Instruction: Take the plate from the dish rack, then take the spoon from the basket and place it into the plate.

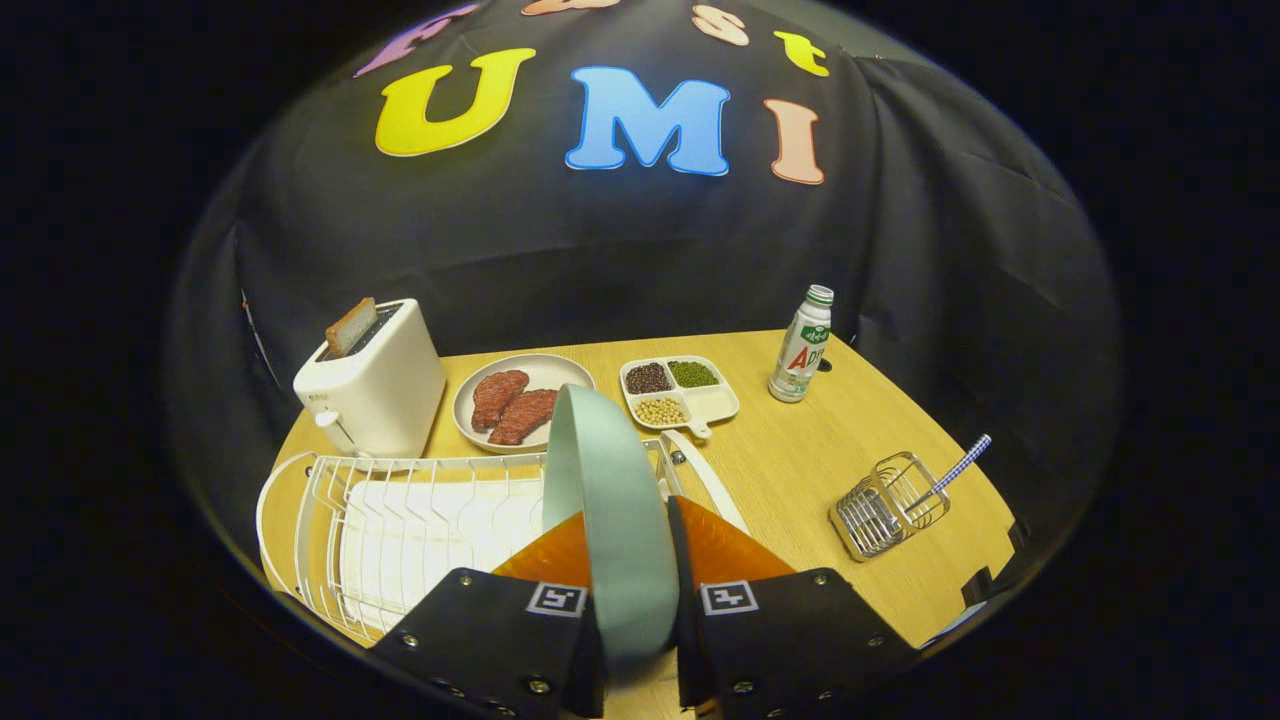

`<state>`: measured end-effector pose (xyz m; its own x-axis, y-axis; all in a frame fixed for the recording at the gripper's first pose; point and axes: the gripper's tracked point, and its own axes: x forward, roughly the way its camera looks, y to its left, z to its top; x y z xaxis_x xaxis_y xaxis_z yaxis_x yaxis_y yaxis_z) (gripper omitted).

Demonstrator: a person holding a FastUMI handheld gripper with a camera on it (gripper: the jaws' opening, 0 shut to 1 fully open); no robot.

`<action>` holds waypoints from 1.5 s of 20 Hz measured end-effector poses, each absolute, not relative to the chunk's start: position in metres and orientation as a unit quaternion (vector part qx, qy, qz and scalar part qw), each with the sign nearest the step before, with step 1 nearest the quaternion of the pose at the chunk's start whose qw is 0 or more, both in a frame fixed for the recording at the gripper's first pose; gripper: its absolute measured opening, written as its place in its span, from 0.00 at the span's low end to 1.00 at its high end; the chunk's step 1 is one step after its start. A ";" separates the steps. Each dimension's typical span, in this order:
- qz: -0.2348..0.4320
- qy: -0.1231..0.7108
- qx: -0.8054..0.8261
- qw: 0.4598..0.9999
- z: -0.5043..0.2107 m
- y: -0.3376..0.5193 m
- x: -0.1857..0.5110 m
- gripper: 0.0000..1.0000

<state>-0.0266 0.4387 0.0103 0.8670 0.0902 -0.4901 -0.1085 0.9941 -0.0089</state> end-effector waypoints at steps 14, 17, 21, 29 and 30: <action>0.032 0.197 -0.173 0.965 0.051 0.456 -0.042 0.27; 0.024 0.183 -0.166 0.969 0.067 0.436 -0.060 0.27; 0.009 0.169 -0.135 0.976 0.086 0.398 -0.097 0.27; 0.030 0.209 -0.109 0.971 0.040 0.335 -0.173 0.27; 0.037 0.219 -0.100 0.970 0.030 0.331 -0.180 0.27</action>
<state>-0.1798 0.3310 0.0299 0.9014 0.0277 -0.4321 -0.1154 0.9772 -0.1781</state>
